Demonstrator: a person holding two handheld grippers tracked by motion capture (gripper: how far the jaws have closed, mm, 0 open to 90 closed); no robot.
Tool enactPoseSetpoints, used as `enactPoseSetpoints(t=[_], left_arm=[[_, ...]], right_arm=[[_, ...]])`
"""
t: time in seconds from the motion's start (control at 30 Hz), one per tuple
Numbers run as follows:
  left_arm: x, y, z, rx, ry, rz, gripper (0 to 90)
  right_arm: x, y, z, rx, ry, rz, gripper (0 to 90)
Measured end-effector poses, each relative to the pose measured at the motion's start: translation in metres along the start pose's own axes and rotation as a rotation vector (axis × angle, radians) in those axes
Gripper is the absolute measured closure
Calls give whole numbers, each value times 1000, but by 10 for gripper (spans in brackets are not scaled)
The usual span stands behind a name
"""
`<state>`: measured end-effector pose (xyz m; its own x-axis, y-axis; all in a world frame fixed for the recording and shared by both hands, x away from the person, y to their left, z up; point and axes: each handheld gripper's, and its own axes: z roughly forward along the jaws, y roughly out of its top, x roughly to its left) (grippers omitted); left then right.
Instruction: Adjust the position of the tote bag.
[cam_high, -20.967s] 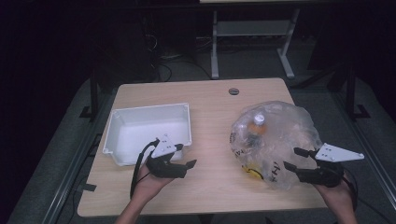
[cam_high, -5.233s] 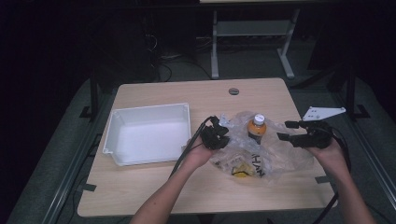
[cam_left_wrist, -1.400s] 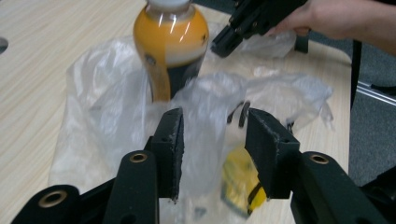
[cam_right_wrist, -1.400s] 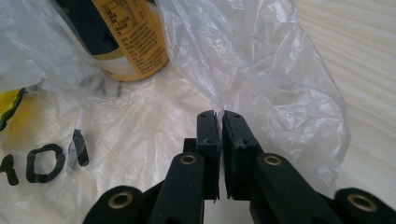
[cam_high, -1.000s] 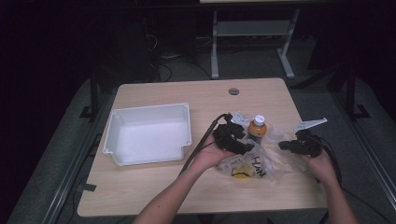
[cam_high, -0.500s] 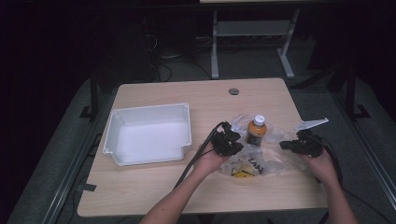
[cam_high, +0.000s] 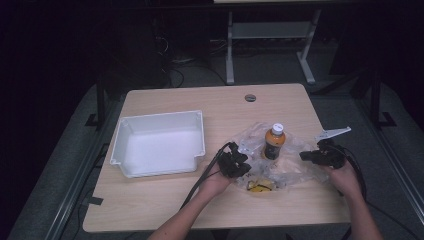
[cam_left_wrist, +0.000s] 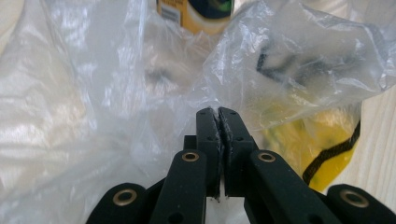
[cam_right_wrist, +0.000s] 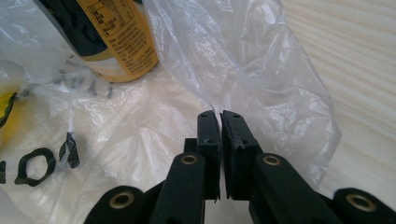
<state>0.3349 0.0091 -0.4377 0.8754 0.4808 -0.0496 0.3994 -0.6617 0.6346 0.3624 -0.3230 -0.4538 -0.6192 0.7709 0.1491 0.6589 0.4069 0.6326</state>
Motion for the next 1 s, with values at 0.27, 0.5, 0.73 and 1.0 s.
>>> enactPoseSetpoints(t=[0.27, 0.5, 0.73, 1.0], left_arm=[[-1, -12, -4, 2, 1, 5, 875], [-2, -21, -6, 10, 13, 13, 875], [-2, -28, -5, 5, 4, -2, 875], [-1, -35, -5, 2, 4, -1, 874]], right_arm=[[-1, -1, -1, -2, -4, 6, 857], [-1, -1, -1, 2, -8, 8, 857], [-1, -2, -1, 4, -7, 10, 854], [-2, -2, 0, 3, -5, 11, 849]])
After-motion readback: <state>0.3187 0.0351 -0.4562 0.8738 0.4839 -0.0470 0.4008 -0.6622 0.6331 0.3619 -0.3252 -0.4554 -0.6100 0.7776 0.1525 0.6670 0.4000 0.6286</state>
